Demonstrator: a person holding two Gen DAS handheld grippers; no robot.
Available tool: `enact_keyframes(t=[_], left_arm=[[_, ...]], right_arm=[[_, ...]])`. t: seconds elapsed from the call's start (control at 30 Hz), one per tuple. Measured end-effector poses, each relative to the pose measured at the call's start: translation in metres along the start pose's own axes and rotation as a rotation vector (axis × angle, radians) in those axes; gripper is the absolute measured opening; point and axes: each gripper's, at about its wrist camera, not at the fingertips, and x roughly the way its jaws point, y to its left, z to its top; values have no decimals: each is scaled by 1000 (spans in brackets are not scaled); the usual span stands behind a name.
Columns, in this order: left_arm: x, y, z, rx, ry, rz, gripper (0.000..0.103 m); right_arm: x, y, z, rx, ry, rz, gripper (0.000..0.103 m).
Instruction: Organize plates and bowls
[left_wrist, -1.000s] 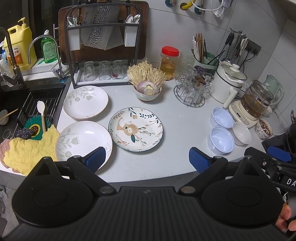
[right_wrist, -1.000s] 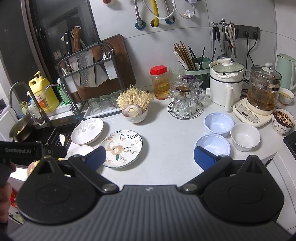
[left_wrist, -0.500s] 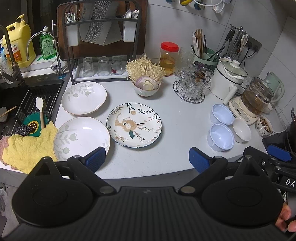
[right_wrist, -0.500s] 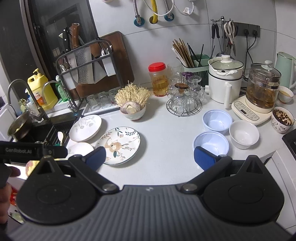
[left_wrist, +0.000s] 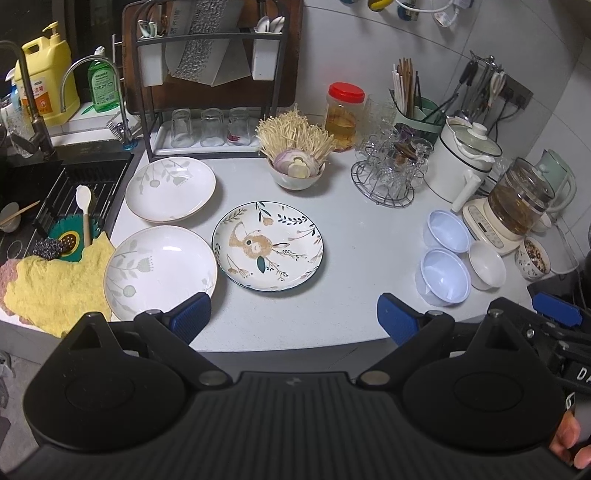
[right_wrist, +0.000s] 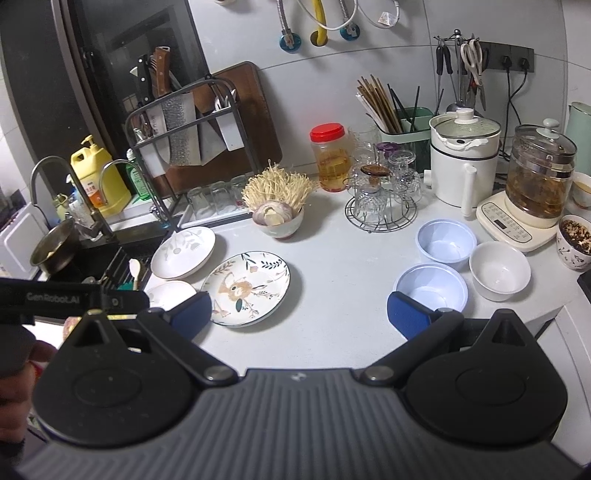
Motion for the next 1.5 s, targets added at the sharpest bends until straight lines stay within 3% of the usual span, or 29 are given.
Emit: enact_keyframes(t=[0.87, 1.13, 1.5], left_arm=[[24, -16, -7, -47, 5, 98, 98], [38, 20, -5, -64, 21, 108, 98], [62, 101, 26, -50, 46, 30, 98]], right_arm=[[19, -23, -3, -43, 26, 114, 103], [32, -7, -4, -35, 35, 91, 103], [77, 53, 1, 7, 49, 71, 103]])
